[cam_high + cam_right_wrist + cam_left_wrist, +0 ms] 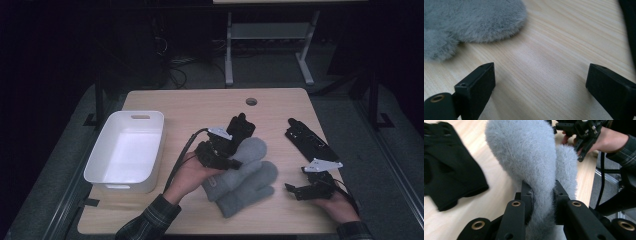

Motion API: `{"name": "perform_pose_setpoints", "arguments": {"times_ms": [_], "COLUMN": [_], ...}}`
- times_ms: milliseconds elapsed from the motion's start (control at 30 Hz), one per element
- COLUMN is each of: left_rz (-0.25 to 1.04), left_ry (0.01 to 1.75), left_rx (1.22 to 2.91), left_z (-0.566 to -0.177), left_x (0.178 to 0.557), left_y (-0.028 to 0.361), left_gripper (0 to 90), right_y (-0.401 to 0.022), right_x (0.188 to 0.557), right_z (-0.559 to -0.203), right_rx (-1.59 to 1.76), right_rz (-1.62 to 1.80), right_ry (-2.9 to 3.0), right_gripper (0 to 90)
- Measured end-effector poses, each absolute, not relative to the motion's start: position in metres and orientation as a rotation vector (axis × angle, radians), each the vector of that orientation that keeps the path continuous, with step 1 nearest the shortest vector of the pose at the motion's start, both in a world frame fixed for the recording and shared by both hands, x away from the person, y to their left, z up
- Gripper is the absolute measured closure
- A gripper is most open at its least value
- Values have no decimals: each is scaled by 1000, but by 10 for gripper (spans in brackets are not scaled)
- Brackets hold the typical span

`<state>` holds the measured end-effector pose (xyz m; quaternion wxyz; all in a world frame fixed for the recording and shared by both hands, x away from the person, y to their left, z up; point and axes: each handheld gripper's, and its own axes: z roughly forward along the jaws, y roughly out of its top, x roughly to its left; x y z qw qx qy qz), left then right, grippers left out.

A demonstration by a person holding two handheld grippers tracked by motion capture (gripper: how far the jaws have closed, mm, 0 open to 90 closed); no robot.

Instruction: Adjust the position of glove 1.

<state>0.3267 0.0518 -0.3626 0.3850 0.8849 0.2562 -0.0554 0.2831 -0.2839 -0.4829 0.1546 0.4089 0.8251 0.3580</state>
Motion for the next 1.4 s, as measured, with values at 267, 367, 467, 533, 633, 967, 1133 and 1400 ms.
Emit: {"name": "perform_pose_setpoints", "arguments": {"times_ms": [267,367,467,533,633,967,1133,1400], "left_rz": [-155,-167,-172,-177,-178,-168,-120,-45], "left_ry": [645,654,666,675,679,668,612,545], "left_rx": [2297,2322,2341,2344,2356,2383,2394,2348], "left_z": [-376,-384,-393,-397,-402,-418,-417,-394], "left_x": [322,323,324,325,326,326,325,326], "left_y": [26,19,13,10,8,2,2,12], "left_gripper": [758,758,758,759,758,731,566,363], "right_y": [-284,-284,-284,-284,-284,-284,-284,-284], "right_x": [283,283,283,283,283,283,283,283], "right_z": [-483,-483,-483,-483,-483,-483,-483,-483], "right_rx": [1172,1172,1169,1169,1171,1170,1173,1171], "right_rz": [1026,1027,1025,1025,1027,1026,1026,1027], "right_ry": [2364,2364,2365,2365,2364,2365,2365,2364], "right_gripper": [86,86,86,86,86,86,86,86]}}
